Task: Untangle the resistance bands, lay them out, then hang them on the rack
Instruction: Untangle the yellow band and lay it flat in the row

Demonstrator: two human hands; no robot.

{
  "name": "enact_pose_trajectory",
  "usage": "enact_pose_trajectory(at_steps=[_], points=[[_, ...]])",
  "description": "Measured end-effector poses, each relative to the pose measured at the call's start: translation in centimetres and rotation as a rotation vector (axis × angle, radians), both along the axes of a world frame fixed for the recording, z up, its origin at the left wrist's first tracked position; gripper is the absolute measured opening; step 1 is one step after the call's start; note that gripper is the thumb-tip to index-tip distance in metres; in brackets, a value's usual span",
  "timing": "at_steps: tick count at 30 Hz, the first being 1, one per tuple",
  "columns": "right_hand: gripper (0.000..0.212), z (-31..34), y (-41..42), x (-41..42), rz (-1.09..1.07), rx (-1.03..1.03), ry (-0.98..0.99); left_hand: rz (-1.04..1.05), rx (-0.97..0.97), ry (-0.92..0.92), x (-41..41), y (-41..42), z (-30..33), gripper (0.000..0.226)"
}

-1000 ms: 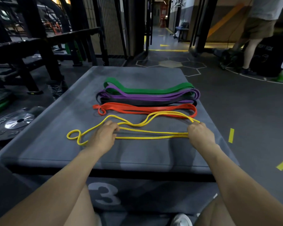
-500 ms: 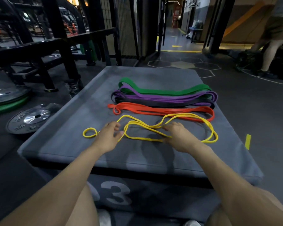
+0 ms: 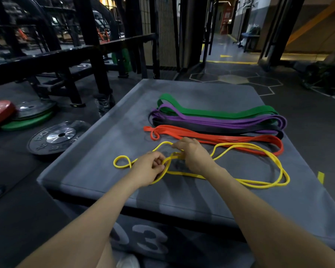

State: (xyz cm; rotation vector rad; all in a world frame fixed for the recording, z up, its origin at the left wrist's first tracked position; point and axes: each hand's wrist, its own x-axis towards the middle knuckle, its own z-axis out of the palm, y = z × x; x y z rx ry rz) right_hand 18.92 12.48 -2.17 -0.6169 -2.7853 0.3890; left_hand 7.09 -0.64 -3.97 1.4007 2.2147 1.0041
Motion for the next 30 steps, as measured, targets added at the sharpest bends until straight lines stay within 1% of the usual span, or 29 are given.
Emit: enact_pose_trajectory(at_steps=[3, 5, 7, 9, 11, 12, 13, 15, 16, 19, 20, 21, 23, 24, 25, 27, 30], points=[[0.032, -0.6, 0.1, -0.9, 0.078, -0.003, -0.097, -0.004, 0.029, 0.059, -0.2, -0.3, -0.1, 0.020], [0.025, -0.8, 0.0, -1.1, 0.085, 0.027, -0.165, -0.040, 0.003, 0.070, -0.3, -0.5, -0.4, 0.022], [0.021, -0.6, -0.1, -1.0, 0.043, 0.020, -0.124, -0.100, -0.027, 0.045, -0.4, -0.7, -0.8, 0.024], [0.020, -0.3, -0.2, -0.7, -0.004, -0.045, -0.036, -0.136, -0.057, 0.060, -0.3, -1.0, -0.8, 0.020], [0.024, -0.2, -0.5, -0.3, -0.034, -0.101, -0.004, -0.148, -0.119, 0.159, -0.3, -1.4, -0.9, 0.033], [0.025, -0.2, -0.8, 0.0, -0.045, -0.126, 0.003, -0.130, -0.138, 0.207, -0.3, -1.5, -1.0, 0.036], [0.025, -0.3, -1.0, 0.3, -0.058, -0.158, 0.016, -0.086, -0.134, 0.207, -0.3, -1.6, -1.0, 0.034], [0.020, -0.1, -1.7, 0.8, -0.066, -0.238, 0.060, 0.026, -0.092, 0.146, -0.5, -2.0, -0.6, 0.027], [0.021, 0.1, -2.0, 1.1, -0.051, -0.275, 0.059, 0.068, -0.066, 0.133, -0.5, -2.2, -0.3, 0.026], [0.028, 0.5, -3.0, 2.1, 0.027, -0.315, -0.029, 0.090, 0.038, 0.144, -0.5, -3.2, 0.7, 0.029], [0.029, 0.8, -3.3, 2.4, 0.044, -0.321, -0.027, 0.096, 0.073, 0.136, -0.4, -3.5, 1.0, 0.029], [0.034, 1.2, -3.5, 2.6, 0.044, -0.369, 0.001, 0.099, 0.100, 0.123, -0.3, -3.8, 1.3, 0.029], [0.044, 2.1, -3.8, 3.0, 0.040, -0.591, 0.106, 0.091, 0.152, 0.094, -0.1, -4.0, 1.8, 0.028], [0.047, 2.5, -3.8, 3.1, 0.067, -0.666, 0.150, 0.082, 0.181, 0.076, 0.1, -4.0, 2.2, 0.029], [0.044, 3.0, -3.9, 3.2, 0.100, -0.682, 0.177, 0.073, 0.207, 0.054, 0.1, -3.9, 2.7, 0.029], [0.030, 3.8, -4.0, 3.1, 0.122, -0.650, 0.205, 0.043, 0.246, -0.013, 0.1, -3.7, 4.0, 0.027], [0.029, 5.9, -3.3, 2.6, 0.035, -0.644, 0.339, 0.002, 0.389, -0.124, -0.4, -3.5, 6.6, 0.023]])
